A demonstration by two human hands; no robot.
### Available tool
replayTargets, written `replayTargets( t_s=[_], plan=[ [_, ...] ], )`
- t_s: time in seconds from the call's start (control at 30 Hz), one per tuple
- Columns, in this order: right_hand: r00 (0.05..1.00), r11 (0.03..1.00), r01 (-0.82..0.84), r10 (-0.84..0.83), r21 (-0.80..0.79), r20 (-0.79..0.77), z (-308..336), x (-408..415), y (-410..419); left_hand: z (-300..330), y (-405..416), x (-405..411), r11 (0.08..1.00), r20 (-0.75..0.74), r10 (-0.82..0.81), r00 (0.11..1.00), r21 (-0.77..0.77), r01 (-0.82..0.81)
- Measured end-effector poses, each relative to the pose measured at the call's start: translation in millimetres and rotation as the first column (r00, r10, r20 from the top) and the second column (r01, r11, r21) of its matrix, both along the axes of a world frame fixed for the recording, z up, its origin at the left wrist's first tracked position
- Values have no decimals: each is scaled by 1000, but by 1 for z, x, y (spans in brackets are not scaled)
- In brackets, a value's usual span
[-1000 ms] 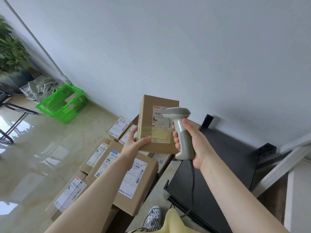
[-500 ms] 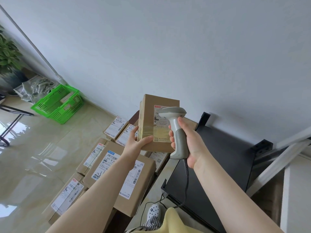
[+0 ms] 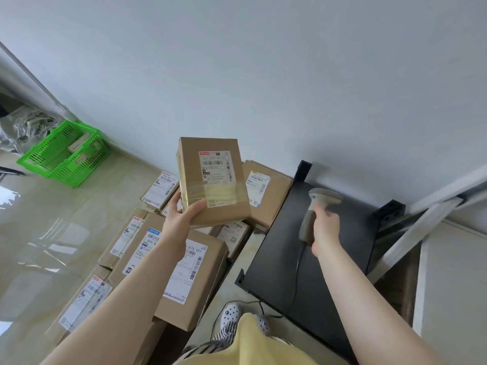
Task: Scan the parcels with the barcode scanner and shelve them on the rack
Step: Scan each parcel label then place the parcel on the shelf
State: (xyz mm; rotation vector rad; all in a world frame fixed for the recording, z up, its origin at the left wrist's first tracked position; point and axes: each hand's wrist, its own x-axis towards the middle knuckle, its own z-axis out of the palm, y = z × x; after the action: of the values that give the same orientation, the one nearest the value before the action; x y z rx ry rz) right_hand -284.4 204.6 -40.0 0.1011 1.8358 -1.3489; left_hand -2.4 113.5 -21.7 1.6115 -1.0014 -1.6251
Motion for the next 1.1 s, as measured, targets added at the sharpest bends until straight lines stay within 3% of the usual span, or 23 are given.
replayTargets(
  t_s=[0.2, 0.47, 0.73, 0.87, 0.93, 1.0, 1.1],
  plan=[
    [997, 987, 71, -67, 145, -34, -66, -20, 12, -1, 5, -10, 999, -50, -44, 998, -9, 43],
    [986, 967, -89, 119, 239, -114, -108, -27, 19, 3, 19, -28, 993, -111, -111, 988, -41, 107],
    [957, 929, -147, 220, 339, -189, -106, -31, 21, 4, 43, -39, 994, -161, -111, 981, -39, 106],
    [917, 892, -33, 207, 452, -342, -66, -21, 12, 10, 56, -41, 996, -178, -71, 981, -63, 61],
    [897, 954, -73, 190, 289, -399, -45, -11, 8, 13, 64, -42, 997, -180, -53, 982, -69, 41],
    [902, 974, -222, 219, 34, -373, -21, 6, 8, 16, 70, -41, 996, -172, -47, 984, -81, 33],
    [874, 859, -477, 441, -185, -205, 11, 34, 20, 22, 87, -38, 994, -174, -65, 983, -95, 49]
  ],
)
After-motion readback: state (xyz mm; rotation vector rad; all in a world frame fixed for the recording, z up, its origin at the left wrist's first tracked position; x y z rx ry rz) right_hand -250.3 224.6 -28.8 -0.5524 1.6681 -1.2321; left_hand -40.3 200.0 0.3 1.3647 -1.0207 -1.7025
